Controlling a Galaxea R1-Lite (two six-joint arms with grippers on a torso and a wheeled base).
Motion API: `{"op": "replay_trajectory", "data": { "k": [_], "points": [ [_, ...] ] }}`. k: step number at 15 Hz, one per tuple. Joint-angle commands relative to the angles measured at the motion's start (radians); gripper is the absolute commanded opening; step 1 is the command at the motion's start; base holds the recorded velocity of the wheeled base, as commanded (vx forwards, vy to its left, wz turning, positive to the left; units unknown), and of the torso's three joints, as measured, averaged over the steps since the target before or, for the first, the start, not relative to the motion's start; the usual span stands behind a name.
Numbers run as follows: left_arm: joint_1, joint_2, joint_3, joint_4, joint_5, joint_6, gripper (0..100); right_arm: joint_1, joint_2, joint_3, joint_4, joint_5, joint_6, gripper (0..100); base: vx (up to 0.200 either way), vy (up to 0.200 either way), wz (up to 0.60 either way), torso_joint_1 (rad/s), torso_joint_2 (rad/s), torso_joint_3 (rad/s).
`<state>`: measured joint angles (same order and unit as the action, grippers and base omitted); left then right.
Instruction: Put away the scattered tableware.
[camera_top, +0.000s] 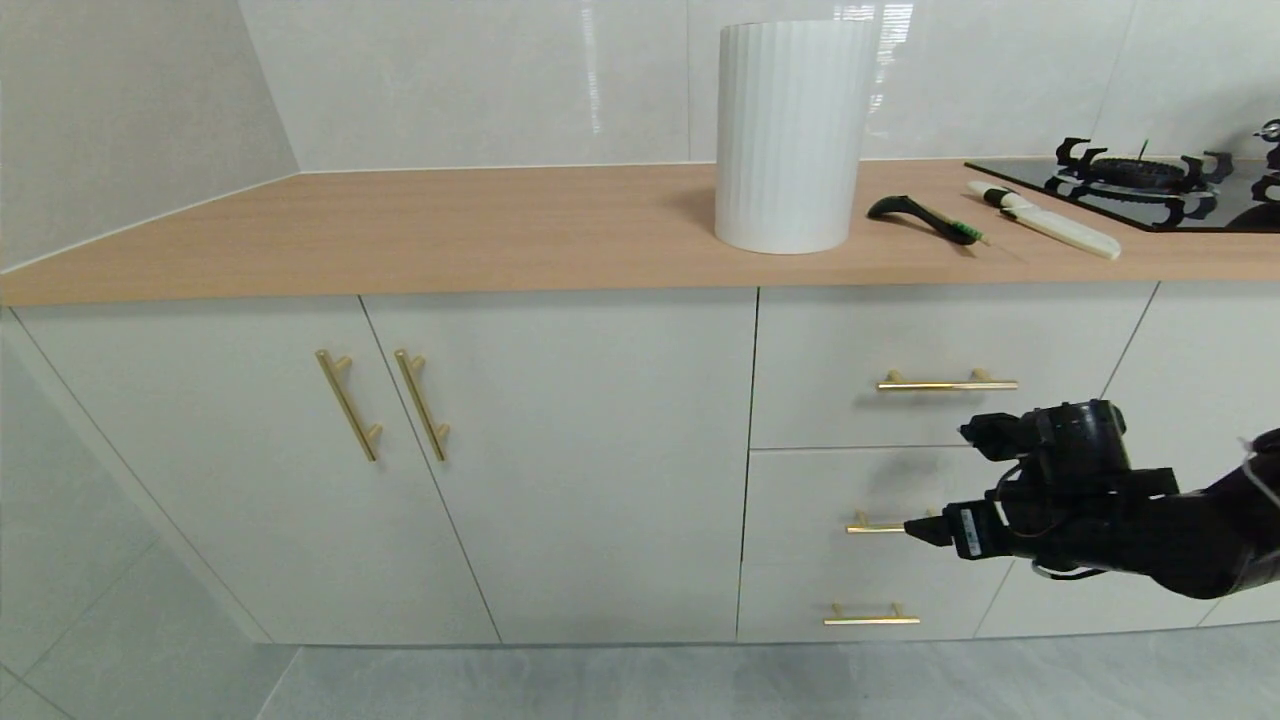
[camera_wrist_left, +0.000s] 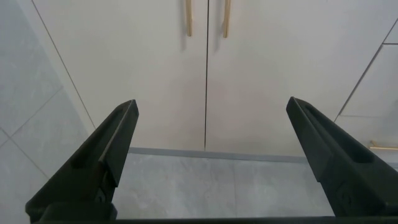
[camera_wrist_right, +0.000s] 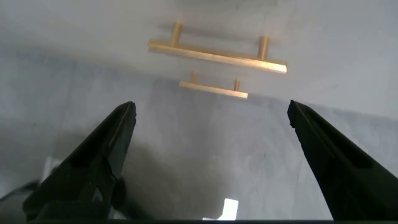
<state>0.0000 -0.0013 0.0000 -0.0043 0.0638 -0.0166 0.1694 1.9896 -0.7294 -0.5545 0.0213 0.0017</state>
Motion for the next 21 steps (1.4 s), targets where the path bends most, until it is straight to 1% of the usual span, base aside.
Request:
{"op": "replay_trajectory", "data": {
  "k": [1, 2, 3, 5, 7, 10, 16, 21],
  "points": [
    [0.0, 0.001, 0.0, 0.0, 0.001, 0.0, 100, 0.004, 0.176, -0.001, -0.116, -0.035, 0.0, 100, 0.0, 0.0, 0.0, 0.0, 0.0, 0.0],
    [0.0, 0.001, 0.0, 0.0, 0.001, 0.0, 100, 0.004, 0.207, -0.002, -0.185, -0.046, 0.001, 100, 0.0, 0.0, 0.0, 0.0, 0.0, 0.0],
    [0.0, 0.001, 0.0, 0.0, 0.001, 0.0, 100, 0.002, 0.225, -0.005, -0.225, -0.057, 0.001, 100, 0.0, 0.0, 0.0, 0.0, 0.0, 0.0],
    [0.0, 0.001, 0.0, 0.0, 0.001, 0.0, 100, -0.002, 0.268, -0.031, -0.275, -0.093, 0.001, 100, 0.0, 0.0, 0.0, 0.0, 0.0, 0.0],
    [0.0, 0.001, 0.0, 0.0, 0.001, 0.0, 100, -0.002, 0.302, -0.05, -0.301, -0.104, 0.004, 100, 0.0, 0.0, 0.0, 0.0, 0.0, 0.0],
    [0.0, 0.001, 0.0, 0.0, 0.001, 0.0, 100, -0.002, 0.36, -0.053, -0.443, -0.127, 0.037, 100, 0.0, 0.0, 0.0, 0.0, 0.0, 0.0],
    [0.0, 0.001, 0.0, 0.0, 0.001, 0.0, 100, -0.002, 0.408, -0.084, -0.447, -0.129, 0.037, 100, 0.0, 0.0, 0.0, 0.0, 0.0, 0.0],
    [0.0, 0.001, 0.0, 0.0, 0.001, 0.0, 100, -0.004, 0.407, -0.059, -0.447, -0.127, 0.035, 100, 0.0, 0.0, 0.0, 0.0, 0.0, 0.0]
  ]
}}
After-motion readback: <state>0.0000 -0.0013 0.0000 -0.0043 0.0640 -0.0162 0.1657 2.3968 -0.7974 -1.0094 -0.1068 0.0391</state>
